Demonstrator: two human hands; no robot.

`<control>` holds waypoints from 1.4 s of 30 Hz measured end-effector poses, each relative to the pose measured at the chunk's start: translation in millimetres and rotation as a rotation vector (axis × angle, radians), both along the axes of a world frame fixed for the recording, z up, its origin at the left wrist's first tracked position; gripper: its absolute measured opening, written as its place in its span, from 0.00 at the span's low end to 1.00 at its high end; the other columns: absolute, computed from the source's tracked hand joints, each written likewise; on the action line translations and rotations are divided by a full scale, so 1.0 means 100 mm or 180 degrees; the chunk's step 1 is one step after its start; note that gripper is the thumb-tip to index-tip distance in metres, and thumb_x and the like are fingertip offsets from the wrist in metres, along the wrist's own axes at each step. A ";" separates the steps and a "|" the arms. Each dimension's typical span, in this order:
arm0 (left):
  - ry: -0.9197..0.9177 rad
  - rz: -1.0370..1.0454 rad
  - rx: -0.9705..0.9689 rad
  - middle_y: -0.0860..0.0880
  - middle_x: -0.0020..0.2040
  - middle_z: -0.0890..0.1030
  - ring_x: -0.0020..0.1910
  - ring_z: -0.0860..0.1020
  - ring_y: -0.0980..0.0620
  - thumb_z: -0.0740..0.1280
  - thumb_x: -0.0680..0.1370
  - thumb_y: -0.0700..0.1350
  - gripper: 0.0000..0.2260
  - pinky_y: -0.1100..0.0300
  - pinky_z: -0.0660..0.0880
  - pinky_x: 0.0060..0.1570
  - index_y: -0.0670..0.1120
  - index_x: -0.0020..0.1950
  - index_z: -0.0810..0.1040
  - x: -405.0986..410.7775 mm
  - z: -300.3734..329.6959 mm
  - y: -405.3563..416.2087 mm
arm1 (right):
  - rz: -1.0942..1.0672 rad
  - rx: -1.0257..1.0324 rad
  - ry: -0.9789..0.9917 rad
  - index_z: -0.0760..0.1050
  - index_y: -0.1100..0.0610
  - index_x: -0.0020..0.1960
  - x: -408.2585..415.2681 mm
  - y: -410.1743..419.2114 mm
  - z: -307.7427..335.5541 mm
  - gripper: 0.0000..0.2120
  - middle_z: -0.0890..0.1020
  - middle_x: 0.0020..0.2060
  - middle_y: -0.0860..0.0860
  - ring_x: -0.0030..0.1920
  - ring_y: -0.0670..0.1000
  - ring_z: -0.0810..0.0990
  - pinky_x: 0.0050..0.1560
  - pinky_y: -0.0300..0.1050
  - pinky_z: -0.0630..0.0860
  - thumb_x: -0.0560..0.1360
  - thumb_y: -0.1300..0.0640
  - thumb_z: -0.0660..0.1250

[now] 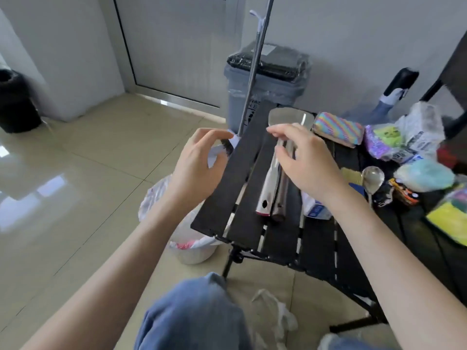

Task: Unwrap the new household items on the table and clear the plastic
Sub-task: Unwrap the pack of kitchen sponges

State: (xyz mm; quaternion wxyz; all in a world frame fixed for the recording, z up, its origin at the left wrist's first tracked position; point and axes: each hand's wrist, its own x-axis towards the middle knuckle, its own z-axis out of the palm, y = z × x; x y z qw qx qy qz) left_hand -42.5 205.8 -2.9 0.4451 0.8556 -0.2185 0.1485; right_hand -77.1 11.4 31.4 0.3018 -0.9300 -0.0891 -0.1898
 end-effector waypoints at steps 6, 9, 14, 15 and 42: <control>-0.0185 -0.0876 -0.0119 0.52 0.64 0.72 0.64 0.69 0.55 0.64 0.77 0.38 0.17 0.80 0.58 0.59 0.45 0.66 0.72 -0.49 0.15 -1.30 | -0.1241 -0.0040 -0.0111 0.70 0.56 0.69 -0.80 -1.22 0.20 0.20 0.75 0.63 0.51 0.64 0.47 0.71 0.60 0.30 0.61 0.78 0.64 0.62; 0.0199 -0.1366 -0.0025 0.48 0.70 0.67 0.69 0.65 0.53 0.65 0.79 0.43 0.22 0.71 0.59 0.63 0.44 0.72 0.66 -0.76 0.12 -2.02 | -0.1982 -0.0024 -0.0149 0.66 0.57 0.73 -1.19 -1.74 0.08 0.24 0.68 0.70 0.54 0.72 0.53 0.64 0.67 0.36 0.58 0.78 0.61 0.64; 0.1456 -0.1927 0.0224 0.47 0.76 0.61 0.74 0.61 0.51 0.63 0.80 0.53 0.29 0.66 0.58 0.61 0.47 0.77 0.55 -1.03 0.04 -2.99 | -0.2949 0.0708 0.0528 0.50 0.56 0.79 -1.60 -2.31 -0.22 0.36 0.57 0.77 0.56 0.76 0.56 0.57 0.72 0.52 0.58 0.78 0.44 0.62; 0.1602 -0.1960 0.0232 0.46 0.77 0.59 0.74 0.60 0.51 0.62 0.80 0.54 0.30 0.64 0.58 0.63 0.47 0.78 0.54 -1.05 0.02 -3.12 | -0.2960 0.1027 0.0686 0.47 0.57 0.79 -1.64 -2.37 -0.26 0.38 0.58 0.77 0.54 0.75 0.55 0.58 0.71 0.51 0.59 0.79 0.42 0.61; 0.0140 -0.1392 -0.1169 0.54 0.46 0.82 0.49 0.80 0.56 0.68 0.77 0.40 0.09 0.58 0.78 0.49 0.54 0.43 0.73 -0.79 0.06 -2.32 | -0.1257 0.4326 0.0388 0.55 0.49 0.74 -1.14 -1.73 -0.22 0.40 0.75 0.61 0.52 0.58 0.52 0.79 0.57 0.54 0.80 0.70 0.57 0.75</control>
